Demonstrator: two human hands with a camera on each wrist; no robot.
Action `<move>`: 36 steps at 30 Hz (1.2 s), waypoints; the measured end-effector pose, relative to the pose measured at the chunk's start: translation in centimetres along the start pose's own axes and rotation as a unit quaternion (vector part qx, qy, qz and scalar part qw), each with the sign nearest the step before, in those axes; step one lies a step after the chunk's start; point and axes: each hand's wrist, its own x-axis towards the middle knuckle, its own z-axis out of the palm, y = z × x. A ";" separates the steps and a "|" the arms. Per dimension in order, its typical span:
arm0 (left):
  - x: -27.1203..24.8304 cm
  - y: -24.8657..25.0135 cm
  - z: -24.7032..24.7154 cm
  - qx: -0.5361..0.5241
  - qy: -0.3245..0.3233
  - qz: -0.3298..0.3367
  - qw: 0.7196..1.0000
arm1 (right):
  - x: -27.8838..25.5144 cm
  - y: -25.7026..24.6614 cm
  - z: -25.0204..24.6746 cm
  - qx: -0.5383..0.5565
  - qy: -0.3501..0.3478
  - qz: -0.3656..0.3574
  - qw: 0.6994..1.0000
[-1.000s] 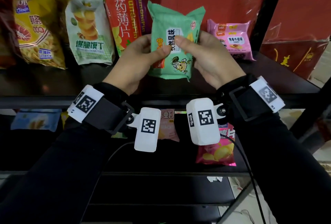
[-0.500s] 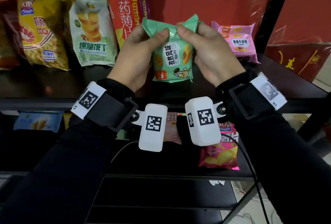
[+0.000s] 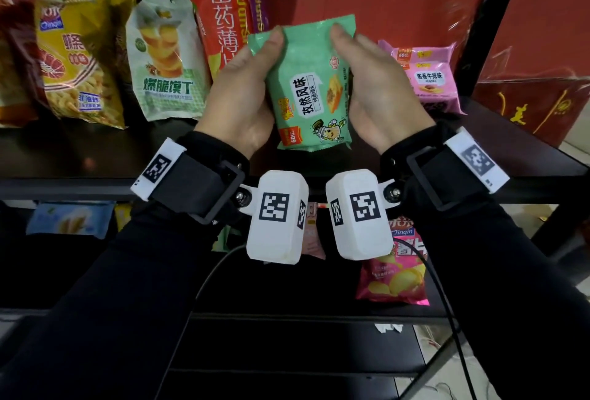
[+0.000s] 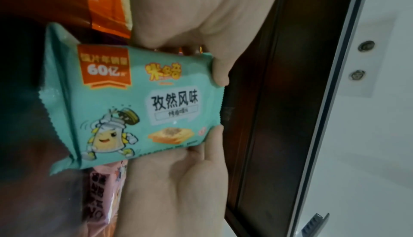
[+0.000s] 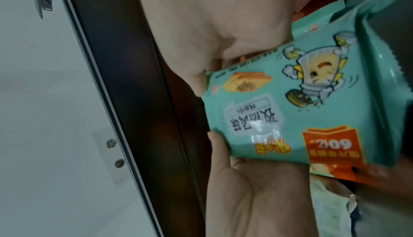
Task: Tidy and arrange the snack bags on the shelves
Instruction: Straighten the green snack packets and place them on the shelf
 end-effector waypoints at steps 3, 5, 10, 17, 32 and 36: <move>-0.1 -0.1 0.2 0.004 -0.001 0.011 1.000 | 0.4 -0.1 0.3 -0.004 0.052 0.009 0.999; 0.0 0.0 0.3 0.009 0.004 0.018 1.000 | 0.4 -0.1 0.4 -0.012 0.088 0.023 0.996; 0.4 0.2 0.4 -0.092 0.057 -0.016 0.994 | -0.4 -0.4 0.1 -0.115 0.022 -0.004 0.993; -0.4 0.4 -1.3 -0.087 0.100 -0.044 0.990 | -1.7 -0.4 -2.5 -0.387 0.014 -0.094 0.917; -1.6 -1.7 -0.9 0.031 0.116 0.005 0.993 | -2.1 0.4 -2.8 -0.386 -0.035 -0.121 0.914; -1.5 -1.8 -0.8 0.019 0.109 0.012 0.994 | -1.9 0.9 -2.3 -0.376 -0.038 -0.107 0.920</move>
